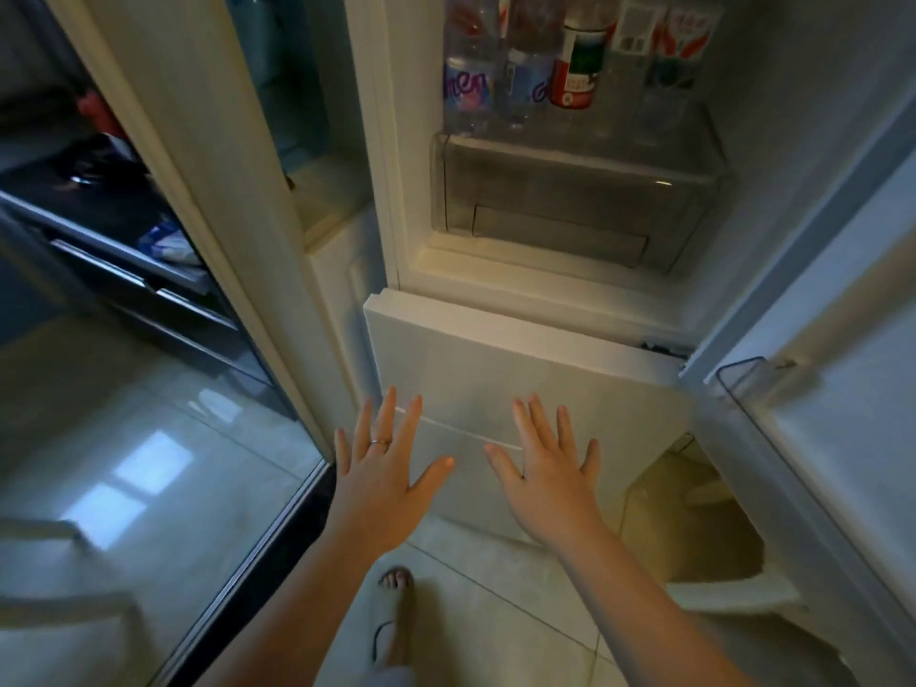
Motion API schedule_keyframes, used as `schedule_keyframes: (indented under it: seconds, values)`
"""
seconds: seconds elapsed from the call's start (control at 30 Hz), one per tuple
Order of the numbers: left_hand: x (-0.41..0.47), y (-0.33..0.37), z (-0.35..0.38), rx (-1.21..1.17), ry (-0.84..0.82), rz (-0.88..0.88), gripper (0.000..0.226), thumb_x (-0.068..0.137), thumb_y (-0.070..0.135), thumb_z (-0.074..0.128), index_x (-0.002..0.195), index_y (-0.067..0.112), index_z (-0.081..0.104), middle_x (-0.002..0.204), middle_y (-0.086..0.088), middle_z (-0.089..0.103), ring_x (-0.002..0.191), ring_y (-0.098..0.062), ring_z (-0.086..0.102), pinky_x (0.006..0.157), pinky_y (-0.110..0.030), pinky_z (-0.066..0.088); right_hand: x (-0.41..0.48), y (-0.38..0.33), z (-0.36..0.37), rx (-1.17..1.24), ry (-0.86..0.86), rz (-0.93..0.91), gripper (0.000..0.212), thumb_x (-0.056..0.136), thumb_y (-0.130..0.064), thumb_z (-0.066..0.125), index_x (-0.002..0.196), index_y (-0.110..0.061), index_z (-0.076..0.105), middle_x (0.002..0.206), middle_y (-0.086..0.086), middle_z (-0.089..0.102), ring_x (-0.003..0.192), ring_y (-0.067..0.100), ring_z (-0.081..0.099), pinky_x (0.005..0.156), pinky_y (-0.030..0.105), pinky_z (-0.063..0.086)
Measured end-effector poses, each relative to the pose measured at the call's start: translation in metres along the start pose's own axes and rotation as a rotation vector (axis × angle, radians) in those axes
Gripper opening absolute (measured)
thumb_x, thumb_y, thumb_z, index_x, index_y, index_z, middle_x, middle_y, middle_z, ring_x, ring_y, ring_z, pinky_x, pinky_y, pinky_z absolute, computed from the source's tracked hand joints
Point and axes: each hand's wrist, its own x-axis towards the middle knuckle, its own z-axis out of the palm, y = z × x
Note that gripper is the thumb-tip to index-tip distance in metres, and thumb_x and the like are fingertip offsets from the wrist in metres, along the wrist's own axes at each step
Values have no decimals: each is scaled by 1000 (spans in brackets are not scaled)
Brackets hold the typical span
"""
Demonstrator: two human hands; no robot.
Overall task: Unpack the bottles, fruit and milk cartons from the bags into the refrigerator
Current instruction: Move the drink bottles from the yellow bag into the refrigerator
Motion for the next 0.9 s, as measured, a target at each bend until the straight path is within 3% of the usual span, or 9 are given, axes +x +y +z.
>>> schedule_keyframes:
  seconds: [0.13,0.4,0.73,0.9]
  values:
    - [-61,-2,9,-6,-3,-97,88,80,88,5,154,45,-13,158,14,-32,144,-16,-36,117,-46,-20,-35,2,12,25,-50,-63,69,98,-67,21,155,-42,-8,163,-18,-17,149,15,-24,118,55,-16]
    - [-153,13,3,23,-5,-290,90,76,83,3,155,42,-13,159,11,-32,146,-18,-32,121,-51,-14,-102,0,22,11,-138,-180,70,98,-68,20,156,-40,-8,163,-18,-16,149,15,-24,118,54,-17]
    - [-268,39,15,4,18,-308,95,74,83,2,157,38,-10,156,14,-31,148,-18,-28,122,-51,-10,-210,24,31,8,-142,-237,70,97,-68,18,156,-41,-9,163,-17,-17,149,16,-26,117,55,-18]
    - [-335,61,38,11,1,-306,84,85,75,14,157,37,-6,165,8,-19,151,-19,-22,122,-52,-9,-288,59,39,-50,-134,-218,72,96,-71,15,156,-40,-7,164,-16,-16,150,17,-24,117,56,-17]
